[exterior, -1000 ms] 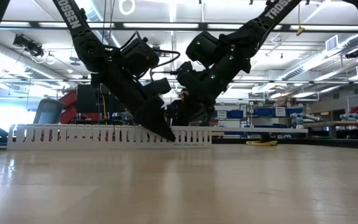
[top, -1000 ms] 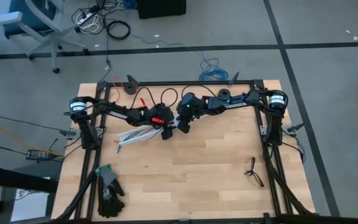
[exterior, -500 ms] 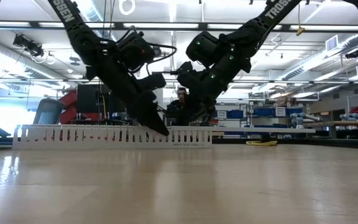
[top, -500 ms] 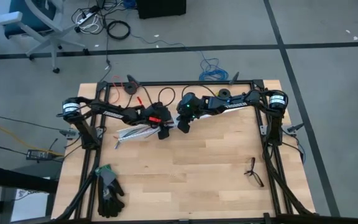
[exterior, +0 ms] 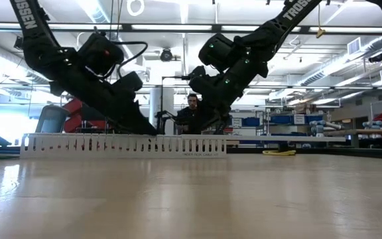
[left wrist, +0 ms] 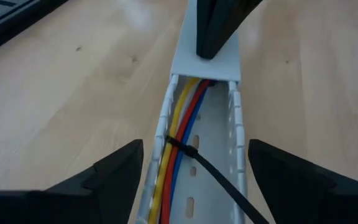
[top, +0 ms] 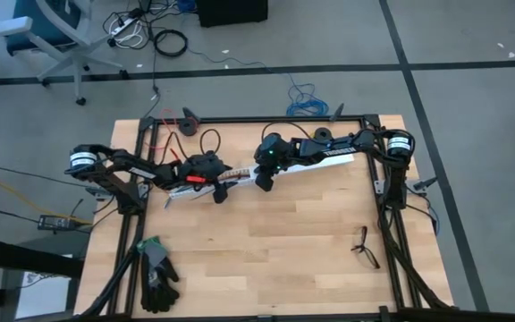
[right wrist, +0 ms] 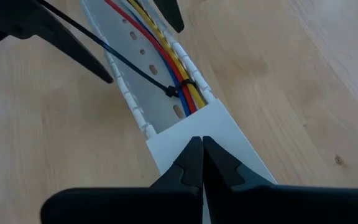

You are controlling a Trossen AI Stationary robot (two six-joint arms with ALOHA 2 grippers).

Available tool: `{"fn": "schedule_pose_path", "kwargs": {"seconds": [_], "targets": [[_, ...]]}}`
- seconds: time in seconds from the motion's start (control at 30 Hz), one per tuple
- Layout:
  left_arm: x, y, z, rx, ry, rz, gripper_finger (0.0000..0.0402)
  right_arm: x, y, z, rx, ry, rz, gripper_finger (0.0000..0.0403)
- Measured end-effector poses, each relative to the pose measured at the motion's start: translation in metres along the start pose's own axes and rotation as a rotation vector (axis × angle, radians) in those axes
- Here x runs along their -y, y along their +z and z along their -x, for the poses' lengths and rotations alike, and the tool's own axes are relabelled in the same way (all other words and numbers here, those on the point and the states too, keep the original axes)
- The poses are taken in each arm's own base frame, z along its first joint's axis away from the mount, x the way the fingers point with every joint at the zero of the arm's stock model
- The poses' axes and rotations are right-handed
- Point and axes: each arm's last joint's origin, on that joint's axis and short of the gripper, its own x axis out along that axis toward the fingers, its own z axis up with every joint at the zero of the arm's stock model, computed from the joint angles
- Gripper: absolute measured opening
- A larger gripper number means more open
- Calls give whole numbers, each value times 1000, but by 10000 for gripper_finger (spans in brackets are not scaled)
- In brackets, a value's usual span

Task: Ziptie cables
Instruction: Close the white cable duct

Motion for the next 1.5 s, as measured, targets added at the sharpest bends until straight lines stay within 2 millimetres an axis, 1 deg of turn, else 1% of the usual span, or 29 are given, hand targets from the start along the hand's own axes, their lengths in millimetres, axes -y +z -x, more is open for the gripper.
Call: {"fn": "schedule_pose_path", "kwargs": {"seconds": [0.3, 0.43, 0.57, 0.77, 0.9, 1.07, 1.33, 1.5], "targets": [[2, 0, 0, -8, -84, -4, 301, 0, 0, 0, 4, 4, 1, 0], [2, -3, -3, -21, -74, -4, 301, 0, 0, 0, 6, 4, 1, 0], [2, -12, -11, -68, -68, 1, 301, 0, 1, 0, 7, 4, 1, 0], [2, -10, -29, -89, -31, -1, 301, 0, 1, 0, 10, 2, 2, 0], [2, -5, -34, -73, -28, -28, 299, 0, 1, 0, 11, 1, 2, 0], [2, -5, -34, -68, -19, -53, 283, 0, 1, 0, 13, 1, 2, 0], [2, -4, -34, -64, -15, -55, 229, 0, 1, 0, 13, -1, 2, 0], [2, -4, -34, -61, -12, -56, 225, -2, 1, 0, 12, 3, 5, 0]]}}
